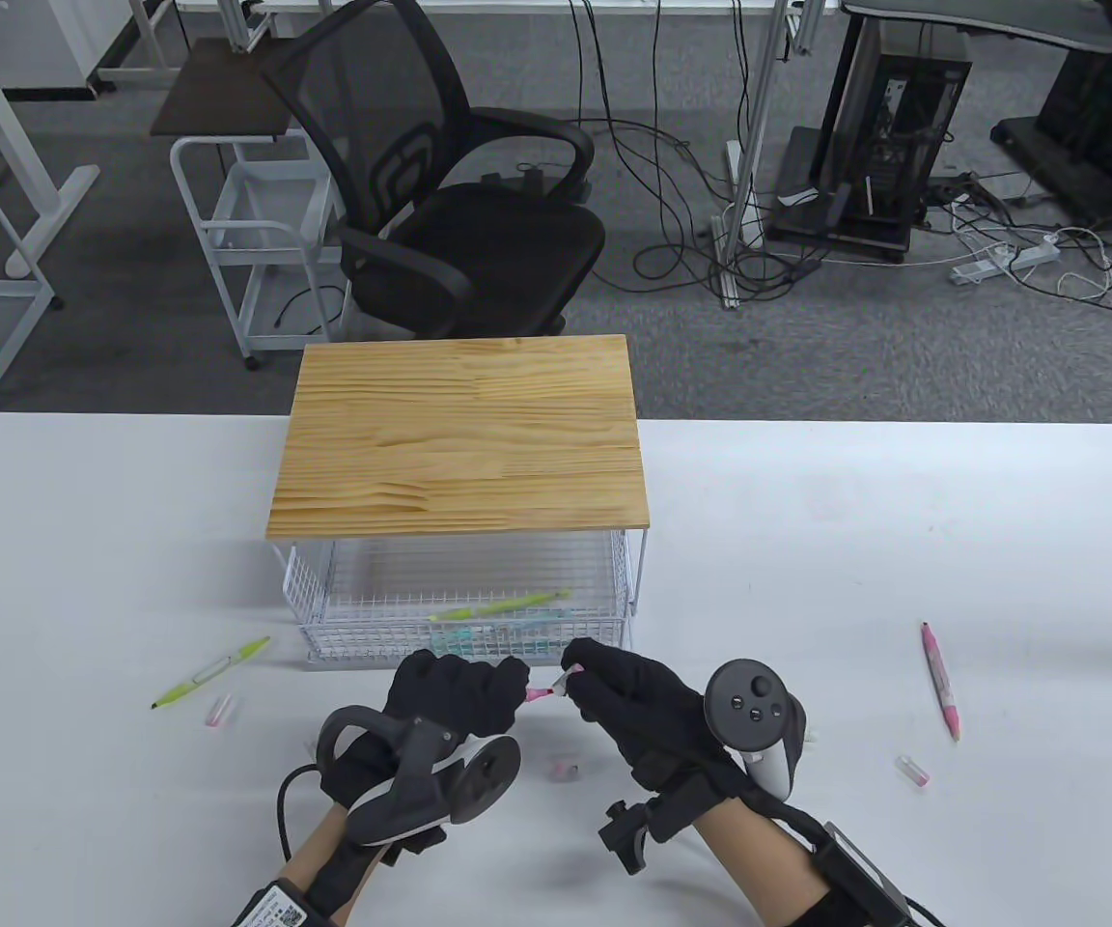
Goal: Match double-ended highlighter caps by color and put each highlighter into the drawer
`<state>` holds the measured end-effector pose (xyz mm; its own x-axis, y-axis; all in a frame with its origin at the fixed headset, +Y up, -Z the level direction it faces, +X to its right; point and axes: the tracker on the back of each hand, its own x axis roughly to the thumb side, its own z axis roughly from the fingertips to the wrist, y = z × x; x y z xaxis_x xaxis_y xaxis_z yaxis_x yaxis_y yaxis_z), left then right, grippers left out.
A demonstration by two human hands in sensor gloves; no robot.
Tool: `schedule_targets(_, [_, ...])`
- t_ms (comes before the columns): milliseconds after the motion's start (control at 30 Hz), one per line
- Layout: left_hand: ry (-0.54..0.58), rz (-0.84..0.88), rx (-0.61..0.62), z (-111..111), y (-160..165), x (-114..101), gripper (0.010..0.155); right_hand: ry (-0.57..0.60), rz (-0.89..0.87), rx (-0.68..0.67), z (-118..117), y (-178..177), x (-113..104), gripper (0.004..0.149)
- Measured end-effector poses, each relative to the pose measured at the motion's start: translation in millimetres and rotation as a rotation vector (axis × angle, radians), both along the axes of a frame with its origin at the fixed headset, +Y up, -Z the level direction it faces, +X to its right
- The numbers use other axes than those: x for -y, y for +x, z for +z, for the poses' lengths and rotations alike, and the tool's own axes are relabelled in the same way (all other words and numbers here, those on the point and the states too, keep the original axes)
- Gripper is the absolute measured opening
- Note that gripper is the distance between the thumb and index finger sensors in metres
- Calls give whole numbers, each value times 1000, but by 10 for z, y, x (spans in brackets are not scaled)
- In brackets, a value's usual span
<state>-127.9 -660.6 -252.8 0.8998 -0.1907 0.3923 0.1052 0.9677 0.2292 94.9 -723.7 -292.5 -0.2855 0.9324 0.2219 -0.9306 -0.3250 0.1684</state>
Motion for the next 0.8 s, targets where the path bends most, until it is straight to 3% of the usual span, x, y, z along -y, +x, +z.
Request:
schedule_targets(200, [9, 5, 5, 14, 18, 8, 51, -41, -38, -24, 7, -40, 57, 44])
schedule_targets(600, [10, -7, 22, 20, 24, 14, 50, 162, 211, -70, 24, -33, -58, 46])
schedule_targets(800, [12, -34, 31, 20, 52, 61, 50, 207, 315, -96, 14, -33, -75, 44])
